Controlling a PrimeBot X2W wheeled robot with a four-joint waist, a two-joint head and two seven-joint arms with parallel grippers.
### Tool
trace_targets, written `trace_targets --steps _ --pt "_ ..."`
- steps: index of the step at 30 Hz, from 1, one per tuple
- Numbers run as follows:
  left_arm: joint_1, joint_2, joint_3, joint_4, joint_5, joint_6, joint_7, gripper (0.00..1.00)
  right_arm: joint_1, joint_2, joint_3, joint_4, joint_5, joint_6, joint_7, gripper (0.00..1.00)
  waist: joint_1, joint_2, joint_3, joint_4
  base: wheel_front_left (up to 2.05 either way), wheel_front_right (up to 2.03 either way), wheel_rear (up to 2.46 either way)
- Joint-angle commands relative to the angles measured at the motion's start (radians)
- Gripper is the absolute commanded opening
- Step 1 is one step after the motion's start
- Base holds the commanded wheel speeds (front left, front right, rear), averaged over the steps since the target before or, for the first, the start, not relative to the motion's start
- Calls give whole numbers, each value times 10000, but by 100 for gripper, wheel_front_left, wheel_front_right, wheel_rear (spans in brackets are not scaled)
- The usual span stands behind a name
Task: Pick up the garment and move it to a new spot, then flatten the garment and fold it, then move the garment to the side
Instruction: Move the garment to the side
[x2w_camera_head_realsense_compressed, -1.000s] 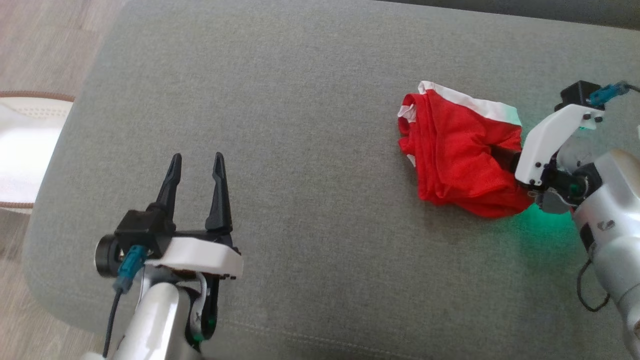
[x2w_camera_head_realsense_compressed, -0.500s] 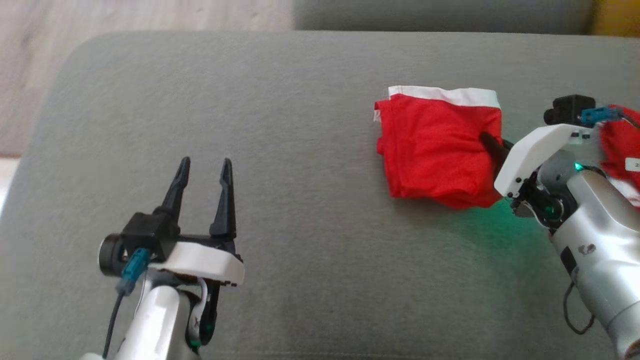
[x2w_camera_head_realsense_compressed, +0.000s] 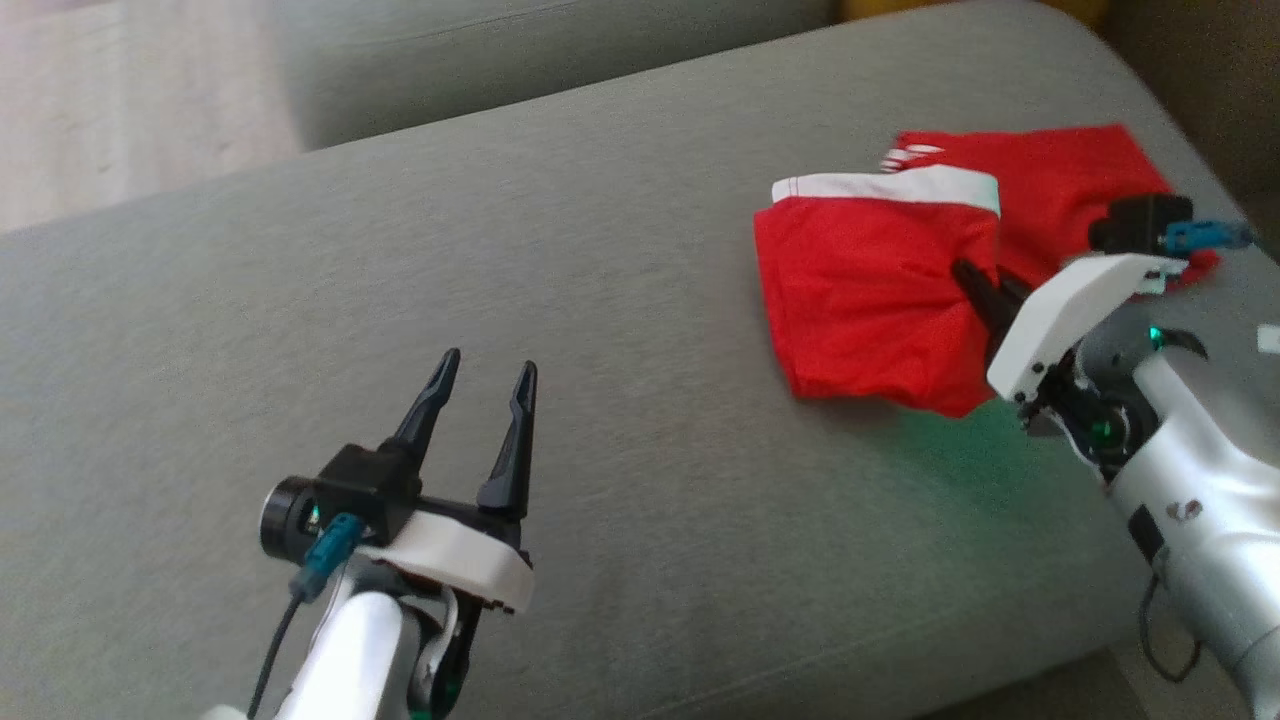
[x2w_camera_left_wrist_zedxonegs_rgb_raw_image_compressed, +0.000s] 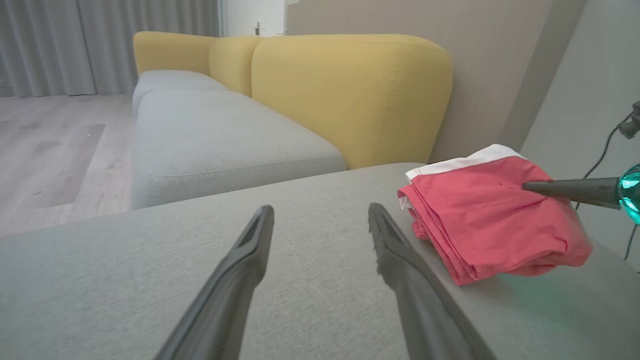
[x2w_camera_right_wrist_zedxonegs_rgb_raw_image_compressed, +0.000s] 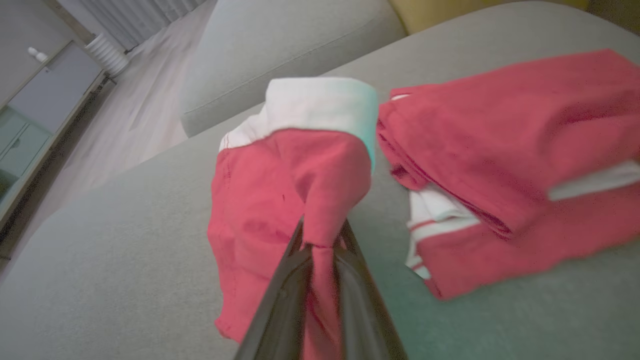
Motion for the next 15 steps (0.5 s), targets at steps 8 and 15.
trace_targets --steps 8,15 --pt "-712 55 -74 -192 29 -41 -53 100 -11 -241 456 -520 363 67 -421 0 0 0 271 -1331 0 0 0" --pt "-1097 59 -6 -253 324 0 -53 100 -802 -757 945 -641 331 67 -584 0 0 0 1201 -986 0 0 0"
